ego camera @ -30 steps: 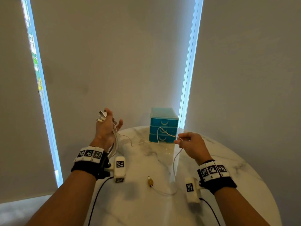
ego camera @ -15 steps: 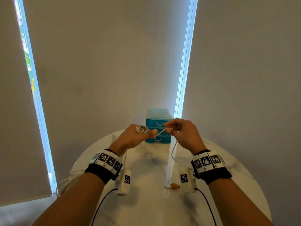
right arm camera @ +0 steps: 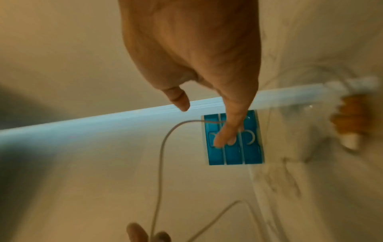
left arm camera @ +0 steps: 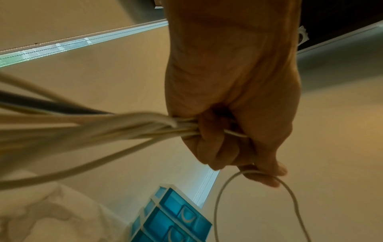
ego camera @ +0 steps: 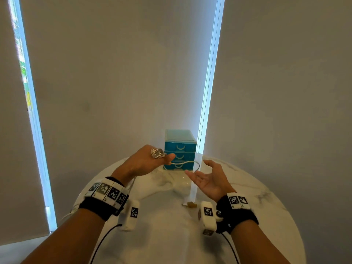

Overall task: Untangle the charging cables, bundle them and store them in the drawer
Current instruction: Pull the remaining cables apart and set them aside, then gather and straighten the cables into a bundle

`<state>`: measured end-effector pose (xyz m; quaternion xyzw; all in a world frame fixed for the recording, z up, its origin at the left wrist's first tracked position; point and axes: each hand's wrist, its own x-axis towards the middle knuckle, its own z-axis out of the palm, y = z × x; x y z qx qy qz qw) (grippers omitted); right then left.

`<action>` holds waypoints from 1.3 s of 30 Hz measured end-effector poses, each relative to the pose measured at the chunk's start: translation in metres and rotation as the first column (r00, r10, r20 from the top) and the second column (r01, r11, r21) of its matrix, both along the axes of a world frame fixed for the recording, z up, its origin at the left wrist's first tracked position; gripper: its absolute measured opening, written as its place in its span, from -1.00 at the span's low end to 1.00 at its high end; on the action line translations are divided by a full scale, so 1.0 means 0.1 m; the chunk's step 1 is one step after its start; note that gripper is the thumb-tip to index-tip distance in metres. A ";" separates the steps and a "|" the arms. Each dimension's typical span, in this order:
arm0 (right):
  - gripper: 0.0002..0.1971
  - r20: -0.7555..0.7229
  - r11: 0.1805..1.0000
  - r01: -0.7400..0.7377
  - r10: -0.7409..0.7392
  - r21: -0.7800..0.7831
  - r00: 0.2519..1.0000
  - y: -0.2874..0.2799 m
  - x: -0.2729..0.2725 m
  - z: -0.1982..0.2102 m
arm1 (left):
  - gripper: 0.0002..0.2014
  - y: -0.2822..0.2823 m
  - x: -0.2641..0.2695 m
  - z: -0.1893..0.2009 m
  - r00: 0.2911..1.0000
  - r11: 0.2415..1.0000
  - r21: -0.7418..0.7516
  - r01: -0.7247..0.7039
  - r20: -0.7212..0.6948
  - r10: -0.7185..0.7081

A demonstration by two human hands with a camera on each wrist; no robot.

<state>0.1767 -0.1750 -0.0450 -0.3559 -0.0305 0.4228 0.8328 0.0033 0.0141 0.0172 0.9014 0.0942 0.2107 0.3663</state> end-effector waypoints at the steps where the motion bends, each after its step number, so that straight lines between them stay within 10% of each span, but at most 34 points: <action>1: -0.57 -0.031 0.995 0.101 -0.100 0.024 0.994 0.03 0.06 -0.02 | -0.82 -0.01 -0.02 0.02 0.998 0.999 0.012 0.049 -0.035 -0.048; 6: -0.64 0.201 0.925 0.375 -0.355 -0.068 0.913 0.14 0.27 0.03 | -0.81 0.00 -0.16 0.11 0.973 0.986 0.080 0.145 -0.193 -0.128; 11: -0.62 0.523 0.818 0.566 -0.439 -0.106 0.731 0.50 -0.01 0.36 | -0.59 0.18 -0.44 0.29 0.903 0.937 -0.005 -0.350 0.264 0.339; 14: -0.50 0.777 0.960 0.236 -0.035 -0.148 0.629 1.01 -0.43 0.59 | -0.61 0.31 -0.68 0.47 0.737 0.858 -0.116 -0.501 0.463 0.493; 16: -0.63 0.856 0.905 0.059 0.375 -0.421 0.355 1.25 -0.72 0.68 | -0.63 0.41 -0.84 0.55 0.674 0.837 -0.165 -0.521 0.522 0.523; 19: -0.58 0.923 0.881 0.276 0.377 -0.384 0.079 1.39 -0.82 0.65 | -0.69 0.51 -1.08 0.56 0.660 0.840 -0.227 -0.493 0.531 0.531; 24: -0.68 0.873 0.955 0.150 0.162 -0.256 0.460 1.10 -0.77 0.27 | -0.66 0.56 -1.16 0.31 0.704 0.840 -0.328 -0.431 0.460 0.541; 39: -0.78 0.898 0.988 0.129 0.023 -0.089 0.439 0.34 -0.30 -0.16 | -0.64 0.01 0.36 -0.77 0.986 0.953 -0.261 -0.155 0.023 0.167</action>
